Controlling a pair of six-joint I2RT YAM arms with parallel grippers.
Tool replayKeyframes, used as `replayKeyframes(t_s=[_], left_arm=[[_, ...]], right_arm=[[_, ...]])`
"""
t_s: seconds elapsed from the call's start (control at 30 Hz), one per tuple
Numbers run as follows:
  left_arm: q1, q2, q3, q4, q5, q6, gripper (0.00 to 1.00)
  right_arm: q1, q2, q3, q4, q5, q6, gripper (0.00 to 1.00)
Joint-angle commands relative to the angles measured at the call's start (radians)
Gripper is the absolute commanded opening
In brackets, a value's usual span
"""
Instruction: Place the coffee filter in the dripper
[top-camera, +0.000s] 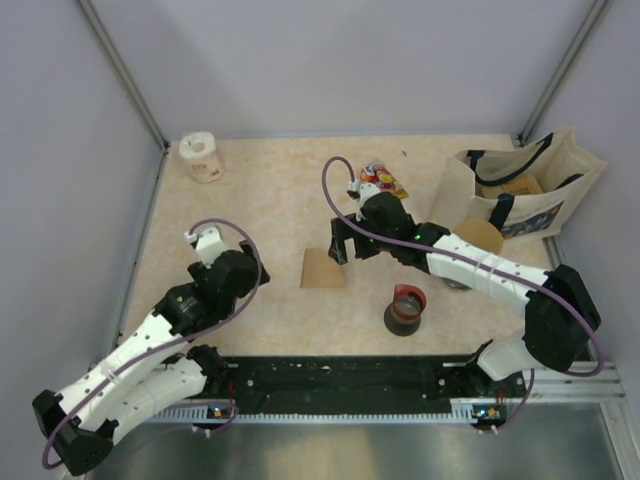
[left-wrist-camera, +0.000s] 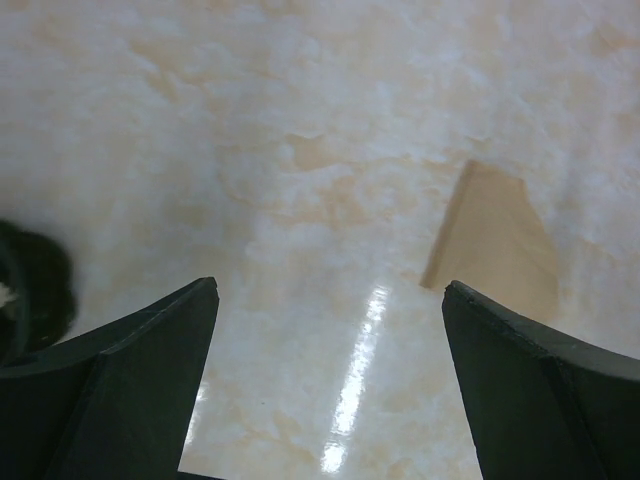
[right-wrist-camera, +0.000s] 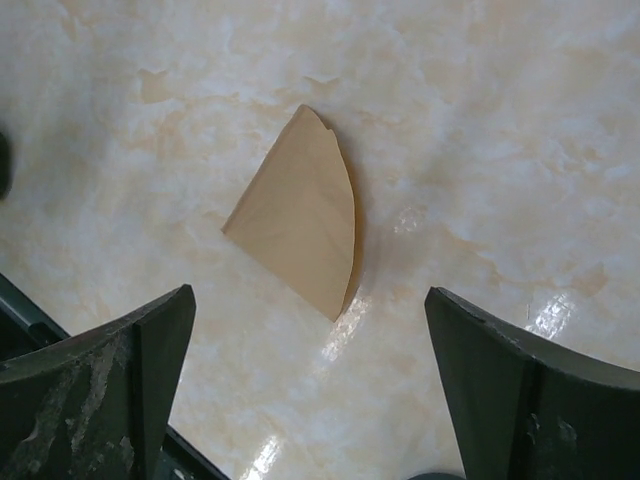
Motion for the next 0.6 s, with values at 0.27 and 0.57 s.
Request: replayKeyframes(t_s=[0.27,0.57], left_arm=[[0.452,0.077,0.105,-0.231,-0.118,-0.13,0.99],[0.589,0.247,0.048,-0.228,-0.113,-0.202,0.95]], right_arm=[[0.012,-0.059,-0.115,0.187,-0.015,-0.013,0.99],[0.012,-0.171,-0.181,0.195,0.109,-0.036,0.99]])
